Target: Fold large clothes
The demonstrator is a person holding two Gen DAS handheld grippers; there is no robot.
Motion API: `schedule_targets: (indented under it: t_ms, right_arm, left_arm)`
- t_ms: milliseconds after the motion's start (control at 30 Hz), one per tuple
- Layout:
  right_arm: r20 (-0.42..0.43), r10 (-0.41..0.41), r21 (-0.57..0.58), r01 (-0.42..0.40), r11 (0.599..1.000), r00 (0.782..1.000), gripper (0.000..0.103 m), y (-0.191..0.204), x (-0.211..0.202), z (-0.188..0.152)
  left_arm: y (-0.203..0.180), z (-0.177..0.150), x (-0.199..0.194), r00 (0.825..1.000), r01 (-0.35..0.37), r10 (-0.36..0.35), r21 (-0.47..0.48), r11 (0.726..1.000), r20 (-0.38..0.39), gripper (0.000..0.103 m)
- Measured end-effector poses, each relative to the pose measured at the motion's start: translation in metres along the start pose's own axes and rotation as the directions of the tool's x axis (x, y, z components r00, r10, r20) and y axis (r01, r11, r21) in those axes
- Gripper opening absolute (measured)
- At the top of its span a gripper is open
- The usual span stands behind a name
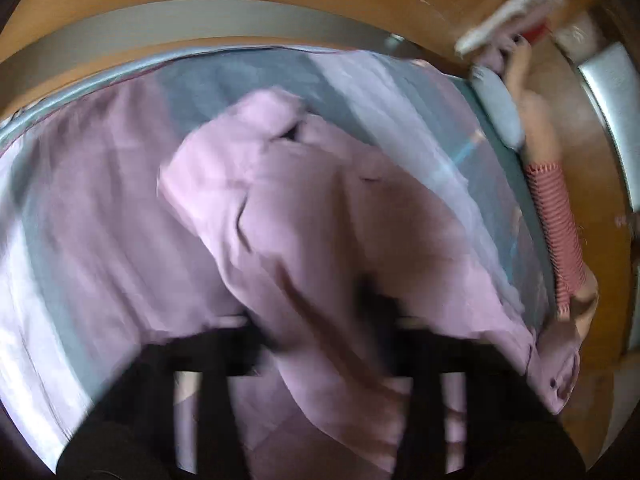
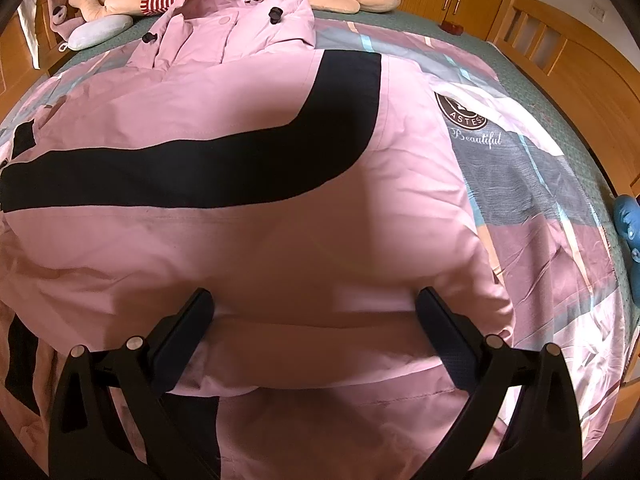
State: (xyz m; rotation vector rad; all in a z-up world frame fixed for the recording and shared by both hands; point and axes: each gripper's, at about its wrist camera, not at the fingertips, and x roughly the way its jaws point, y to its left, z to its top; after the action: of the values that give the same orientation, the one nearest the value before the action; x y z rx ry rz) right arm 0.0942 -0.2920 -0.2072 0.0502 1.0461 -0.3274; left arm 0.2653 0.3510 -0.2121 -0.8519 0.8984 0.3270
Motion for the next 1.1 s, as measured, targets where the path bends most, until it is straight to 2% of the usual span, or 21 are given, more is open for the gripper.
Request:
schedule_targets:
  t_ms: [133, 233, 367, 400, 467, 533, 567, 600, 633, 700, 733, 767, 800, 867, 900, 933, 967, 1000, 1033, 1067, 1100]
  right_arm:
    - [-0.004, -0.004, 0.005, 0.004, 1.000, 1.000, 0.102, 0.001, 0.001, 0.002]
    - [-0.012, 0.001, 0.030, 0.000, 1.000, 1.000, 0.102, -0.001, 0.000, 0.005]
    - [0.081, 0.029, 0.144, -0.040, 0.989, 0.996, 0.102, -0.013, -0.020, 0.009]
    - [0.112, 0.037, 0.167, -0.056, 0.984, 0.993, 0.102, -0.016, -0.026, 0.009]
    - [0.164, 0.062, 0.203, -0.095, 0.975, 0.985, 0.102, -0.021, -0.037, 0.009]
    - [0.224, 0.113, 0.238, -0.166, 0.957, 0.968, 0.102, -0.028, -0.048, 0.007]
    - [0.243, 0.139, 0.249, -0.201, 0.948, 0.960, 0.102, -0.031, -0.051, 0.006]
    - [0.260, 0.181, 0.265, -0.250, 0.931, 0.948, 0.102, -0.035, -0.053, 0.006]
    - [0.268, 0.220, 0.282, -0.295, 0.913, 0.938, 0.102, -0.038, -0.053, 0.007]
    - [0.261, 0.316, 0.338, -0.393, 0.855, 0.912, 0.102, -0.048, -0.047, 0.006]
    - [0.249, 0.370, 0.368, -0.441, 0.819, 0.895, 0.102, -0.052, -0.042, 0.006]
    - [0.238, 0.435, 0.398, -0.496, 0.772, 0.868, 0.102, -0.055, -0.036, 0.006]
    - [0.231, 0.530, 0.439, -0.574, 0.691, 0.816, 0.102, -0.057, -0.028, 0.004]
    - [0.231, 0.642, 0.492, -0.657, 0.571, 0.731, 0.102, -0.057, -0.019, 0.001]
    - [0.237, 0.696, 0.507, -0.698, 0.507, 0.678, 0.102, -0.054, -0.016, 0.001]
    - [0.243, 0.732, 0.506, -0.727, 0.464, 0.637, 0.102, -0.051, -0.016, 0.001]
    - [0.249, 0.763, 0.498, -0.754, 0.428, 0.597, 0.102, -0.047, -0.017, 0.001]
    - [0.252, 0.794, 0.482, -0.783, 0.393, 0.553, 0.102, -0.040, -0.020, 0.002]
    - [0.263, 0.818, 0.462, -0.811, 0.358, 0.511, 0.102, -0.036, -0.023, 0.003]
    - [0.273, 0.830, 0.450, -0.827, 0.337, 0.486, 0.102, -0.035, -0.027, 0.003]
    - [0.289, 0.829, 0.444, -0.834, 0.327, 0.479, 0.102, -0.034, -0.032, 0.003]
  left_arm:
    - [-0.026, -0.009, -0.032, 0.996, 0.025, -0.028, 0.036, 0.999, 0.086, 0.007]
    - [-0.074, -0.030, -0.069, 0.980, 0.115, -0.141, 0.179, 0.977, 0.140, 0.007]
    - [-0.157, -0.106, -0.115, 0.958, 0.196, -0.266, 0.437, 0.878, 0.105, 0.007]
    - [-0.183, -0.145, -0.126, 0.953, 0.214, -0.295, 0.540, 0.814, 0.066, 0.007]
    - [-0.208, -0.198, -0.134, 0.946, 0.250, -0.323, 0.654, 0.714, -0.010, 0.007]
    - [-0.236, -0.271, -0.131, 0.940, 0.296, -0.312, 0.780, 0.551, -0.136, 0.008]
    - [-0.242, -0.295, -0.128, 0.937, 0.314, -0.297, 0.813, 0.491, -0.182, 0.008]
    - [-0.249, -0.330, -0.124, 0.932, 0.341, -0.258, 0.852, 0.397, -0.253, 0.011]
    - [-0.252, -0.351, -0.120, 0.929, 0.357, -0.223, 0.871, 0.339, -0.294, 0.012]
    - [-0.254, -0.389, -0.115, 0.924, 0.380, -0.142, 0.893, 0.241, -0.355, 0.015]
    - [-0.253, -0.399, -0.114, 0.930, 0.365, -0.124, 0.906, 0.214, -0.345, 0.017]
    - [-0.252, -0.405, -0.115, 0.940, 0.338, -0.116, 0.923, 0.185, -0.321, 0.017]
    - [-0.253, -0.410, -0.118, 0.949, 0.309, -0.118, 0.939, 0.148, -0.294, 0.020]
    - [-0.254, -0.407, -0.126, 0.939, 0.330, -0.152, 0.934, 0.136, -0.309, 0.030]
    - [-0.255, -0.398, -0.128, 0.916, 0.387, -0.176, 0.909, 0.152, -0.360, 0.044]
    - [-0.255, -0.392, -0.128, 0.894, 0.435, -0.194, 0.885, 0.167, -0.404, 0.067]
    - [-0.255, -0.385, -0.128, 0.864, 0.493, -0.221, 0.849, 0.192, -0.452, 0.080]
    - [-0.256, -0.384, -0.128, 0.860, 0.500, -0.240, 0.839, 0.217, -0.450, 0.090]
    - [-0.256, -0.383, -0.127, 0.861, 0.500, -0.241, 0.835, 0.231, -0.449, 0.090]
    - [-0.257, -0.382, -0.121, 0.857, 0.510, -0.221, 0.825, 0.242, -0.465, 0.090]
    - [-0.257, -0.382, -0.117, 0.852, 0.522, -0.207, 0.815, 0.251, -0.482, 0.088]
